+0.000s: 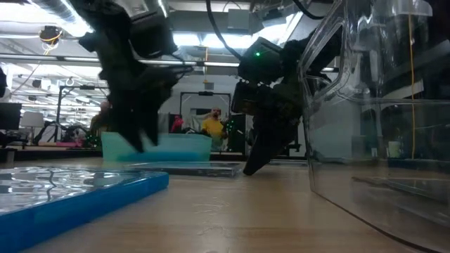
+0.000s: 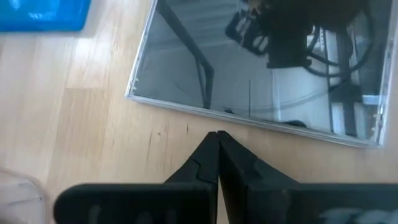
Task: Pick & place jewel cases by type
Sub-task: Put the bottom black CD case into the transparent bin
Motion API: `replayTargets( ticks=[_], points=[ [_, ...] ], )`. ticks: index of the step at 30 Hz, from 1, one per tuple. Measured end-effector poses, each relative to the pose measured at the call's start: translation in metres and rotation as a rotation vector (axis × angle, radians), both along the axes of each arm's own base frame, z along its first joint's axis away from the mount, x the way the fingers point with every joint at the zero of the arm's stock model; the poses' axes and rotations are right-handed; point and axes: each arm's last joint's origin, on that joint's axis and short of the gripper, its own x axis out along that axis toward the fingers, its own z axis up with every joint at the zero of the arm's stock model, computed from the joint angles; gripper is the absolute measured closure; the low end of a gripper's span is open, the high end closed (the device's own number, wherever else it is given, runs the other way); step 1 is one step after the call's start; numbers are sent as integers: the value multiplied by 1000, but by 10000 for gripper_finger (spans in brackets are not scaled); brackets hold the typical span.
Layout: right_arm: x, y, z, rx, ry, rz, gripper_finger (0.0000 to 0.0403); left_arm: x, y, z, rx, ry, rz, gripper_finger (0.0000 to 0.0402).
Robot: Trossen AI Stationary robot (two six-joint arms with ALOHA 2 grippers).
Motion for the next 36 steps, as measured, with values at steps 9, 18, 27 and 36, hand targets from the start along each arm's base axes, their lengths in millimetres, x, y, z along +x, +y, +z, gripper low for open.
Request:
replayTargets(
  ticks=[9,18,27,36],
  points=[
    [-7,3,-9,66,-54,-61,394,5,-12,-2,31,-26,-8,224],
    [-7,3,-9,66,-60,-59,394,19,-14,-31,-55,8,-24,224],
    [-7,3,-9,68,-62,-49,394,23,-11,-31,-51,-40,-27,223],
    [-7,3,-9,57,-73,-29,394,18,1,0,7,-174,51,223]
  ],
)
